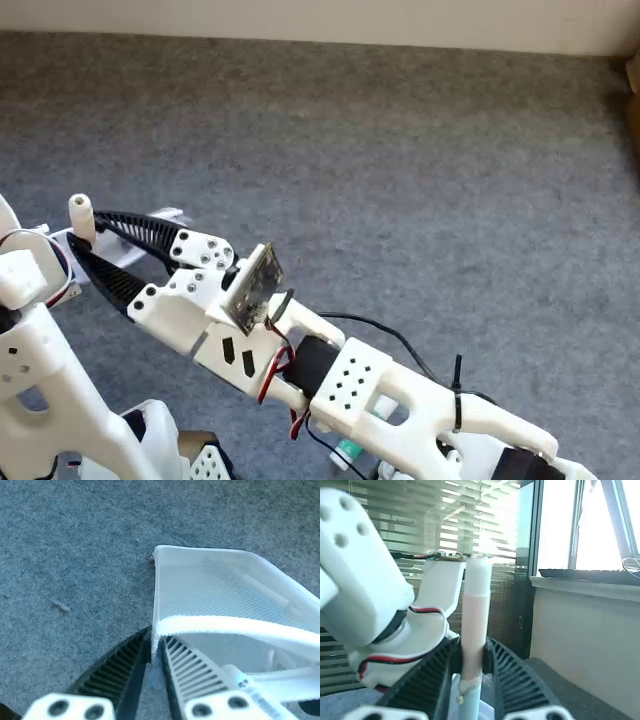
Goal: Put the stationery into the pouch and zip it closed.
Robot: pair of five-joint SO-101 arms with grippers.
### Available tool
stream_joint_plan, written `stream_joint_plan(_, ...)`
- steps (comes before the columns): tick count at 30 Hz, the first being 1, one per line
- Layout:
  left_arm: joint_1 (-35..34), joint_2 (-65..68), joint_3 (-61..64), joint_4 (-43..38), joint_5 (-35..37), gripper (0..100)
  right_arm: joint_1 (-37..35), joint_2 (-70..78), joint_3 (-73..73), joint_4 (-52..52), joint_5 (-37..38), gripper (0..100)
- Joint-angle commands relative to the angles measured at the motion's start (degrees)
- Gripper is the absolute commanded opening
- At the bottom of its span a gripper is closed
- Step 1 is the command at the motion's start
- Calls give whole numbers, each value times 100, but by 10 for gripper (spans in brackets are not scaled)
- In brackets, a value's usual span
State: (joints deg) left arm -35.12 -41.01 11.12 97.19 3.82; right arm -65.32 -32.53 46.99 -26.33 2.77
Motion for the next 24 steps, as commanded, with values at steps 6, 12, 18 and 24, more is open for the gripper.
stream_joint_plan(6,110,48,4,-114,-9,11,-13,-40,-4,-154,97,5)
stream_joint_plan(12,110,48,4,-114,-9,11,-4,-40,-4,-154,97,5)
stream_joint_plan(18,110,48,4,-114,-9,11,154,-31,4,-154,88,60)
stream_joint_plan(24,110,48,4,-114,-9,11,119,-40,198,-154,88,159)
